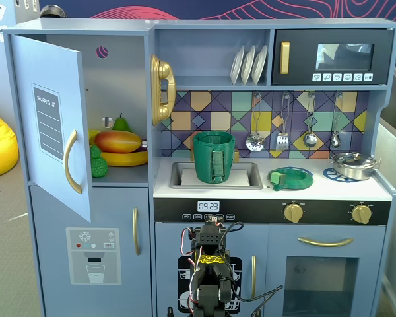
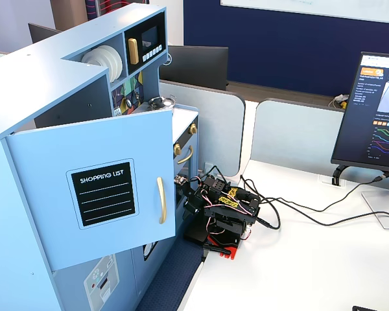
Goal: Close the left cabinet door
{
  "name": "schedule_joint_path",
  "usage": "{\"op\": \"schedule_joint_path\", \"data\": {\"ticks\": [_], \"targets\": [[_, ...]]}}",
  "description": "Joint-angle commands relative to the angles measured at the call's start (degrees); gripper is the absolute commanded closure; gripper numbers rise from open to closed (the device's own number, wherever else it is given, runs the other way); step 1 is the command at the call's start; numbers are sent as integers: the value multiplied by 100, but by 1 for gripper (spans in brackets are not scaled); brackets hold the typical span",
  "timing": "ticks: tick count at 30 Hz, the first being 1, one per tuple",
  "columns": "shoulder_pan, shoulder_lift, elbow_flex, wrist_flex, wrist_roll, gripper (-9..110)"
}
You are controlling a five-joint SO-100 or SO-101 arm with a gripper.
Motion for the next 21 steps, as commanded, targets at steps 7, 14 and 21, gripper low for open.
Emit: {"op": "schedule_joint_path", "data": {"ticks": [7,14,21], "targets": [[26,-9,-35,1046,-53,101],[-229,-26,-97,686,-193,101],[-2514,-255,-1986,396,448,101]]}}
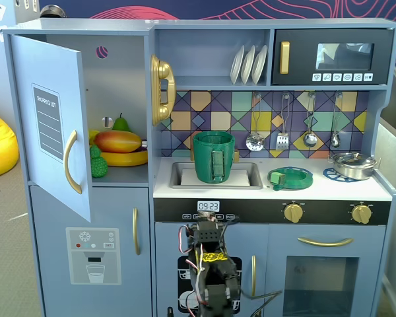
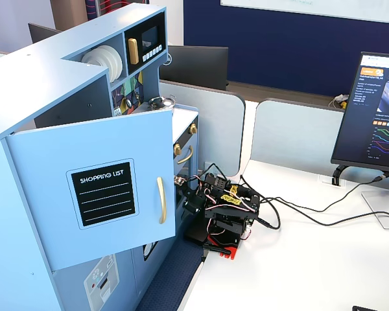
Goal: Close the left cabinet door
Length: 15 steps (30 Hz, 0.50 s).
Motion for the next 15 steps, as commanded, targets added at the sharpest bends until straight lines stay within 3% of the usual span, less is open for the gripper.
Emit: {"op": "schedule_joint_path", "data": {"ticks": [1,15], "targets": [[-1485,-237,-1538,105,334,101],[-4166,-1969,-5572,-677,-519,102]]}}
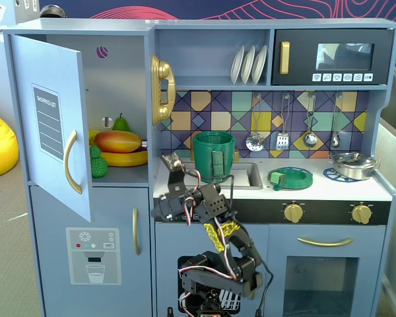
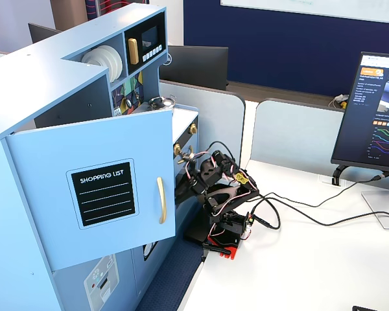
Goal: Close the left cabinet door
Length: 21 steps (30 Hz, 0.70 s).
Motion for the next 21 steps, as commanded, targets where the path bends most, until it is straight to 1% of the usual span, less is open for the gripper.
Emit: {"op": "schedule_joint_path", "data": {"ticks": [1,8,14,21], "targets": [[-773,-439,-1222,-255,-308,102],[-2013,-1020,-2285,-580,-844,102],[-3226,-1266,-2672,-1187,-1090,102],[-4465,-1978,-2892,-2303,-1644,102]]}}
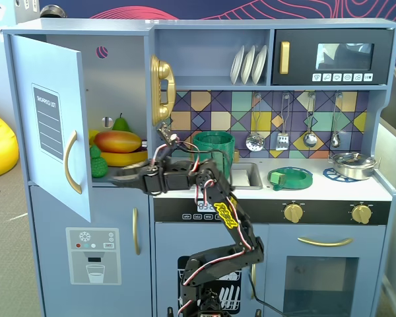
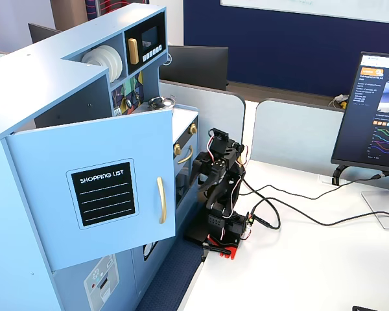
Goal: Close the left cabinet door
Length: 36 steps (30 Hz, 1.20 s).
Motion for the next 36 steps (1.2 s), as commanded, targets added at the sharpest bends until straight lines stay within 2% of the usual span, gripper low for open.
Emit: {"op": "schedule_joint_path", "data": {"ticks": [1,5,15,21,36], "targets": [[-668,-571,-457,-703,-378,102],[-976,-1283,-809,-1441,-624,102],[-914,-3261,-2057,-2839,-1107,102],[-519,-3568,-2136,-2944,-1063,102],[1564,-3287,-2338,-2382,-729,102]]}}
